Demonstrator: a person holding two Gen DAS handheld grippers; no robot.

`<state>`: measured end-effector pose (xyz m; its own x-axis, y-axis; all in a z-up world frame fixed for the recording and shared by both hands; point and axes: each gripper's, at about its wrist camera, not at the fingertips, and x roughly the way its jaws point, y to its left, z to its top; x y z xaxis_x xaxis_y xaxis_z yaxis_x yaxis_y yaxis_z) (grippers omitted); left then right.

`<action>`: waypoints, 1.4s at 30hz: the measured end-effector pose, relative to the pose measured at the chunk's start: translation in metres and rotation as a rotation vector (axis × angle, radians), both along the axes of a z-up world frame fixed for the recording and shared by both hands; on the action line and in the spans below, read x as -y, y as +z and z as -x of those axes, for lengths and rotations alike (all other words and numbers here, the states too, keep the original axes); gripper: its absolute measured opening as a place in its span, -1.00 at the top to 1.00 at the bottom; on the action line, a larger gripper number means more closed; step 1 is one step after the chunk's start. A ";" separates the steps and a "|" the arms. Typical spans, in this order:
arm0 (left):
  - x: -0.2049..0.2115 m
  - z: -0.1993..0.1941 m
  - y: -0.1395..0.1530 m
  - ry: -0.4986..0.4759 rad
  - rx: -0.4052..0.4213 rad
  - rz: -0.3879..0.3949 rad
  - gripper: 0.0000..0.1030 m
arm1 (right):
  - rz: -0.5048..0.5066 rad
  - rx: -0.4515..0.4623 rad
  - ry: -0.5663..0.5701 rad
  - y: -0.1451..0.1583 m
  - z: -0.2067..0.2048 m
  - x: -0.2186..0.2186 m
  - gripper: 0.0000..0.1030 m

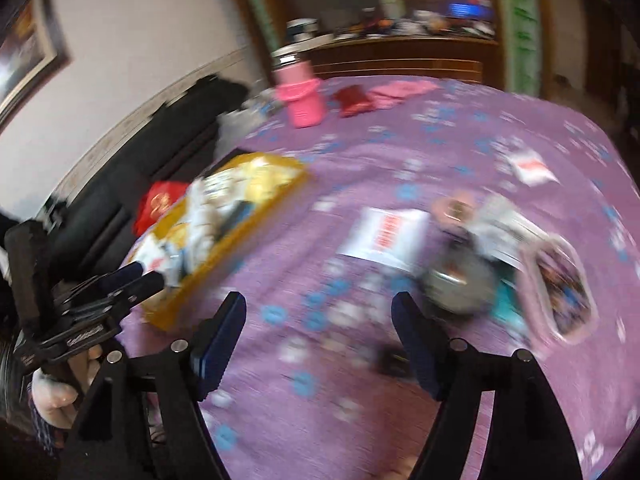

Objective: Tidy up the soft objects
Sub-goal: 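Carry the tag and printed packet into the box and open both grippers, then move both grippers back over the remaining items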

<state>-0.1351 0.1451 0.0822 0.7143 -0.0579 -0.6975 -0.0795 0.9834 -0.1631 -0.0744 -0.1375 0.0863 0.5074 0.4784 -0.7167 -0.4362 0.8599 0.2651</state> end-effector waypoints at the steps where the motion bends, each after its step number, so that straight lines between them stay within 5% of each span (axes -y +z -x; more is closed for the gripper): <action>1: 0.010 -0.001 0.001 -0.019 -0.005 -0.015 -0.37 | -0.005 -0.004 -0.032 -0.003 0.000 0.015 -0.45; 12: 0.080 -0.011 0.002 -0.106 -0.038 -0.200 -0.37 | -0.047 -0.016 -0.239 -0.024 0.002 0.122 -0.45; 29: 0.123 -0.021 -0.010 -0.152 -0.081 -0.301 -0.37 | -0.054 -0.013 -0.303 -0.029 -0.001 0.164 -0.46; 34: 0.123 -0.024 -0.016 -0.170 -0.106 -0.271 -0.37 | -0.058 -0.032 -0.312 -0.036 -0.006 0.168 -0.46; 39: 0.109 -0.034 -0.025 -0.221 -0.172 -0.049 -0.37 | -0.045 -0.046 -0.355 -0.035 -0.023 0.176 -0.46; 42: 0.106 -0.038 -0.026 -0.227 -0.172 0.008 -0.37 | -0.066 -0.057 -0.382 -0.031 -0.047 0.179 -0.46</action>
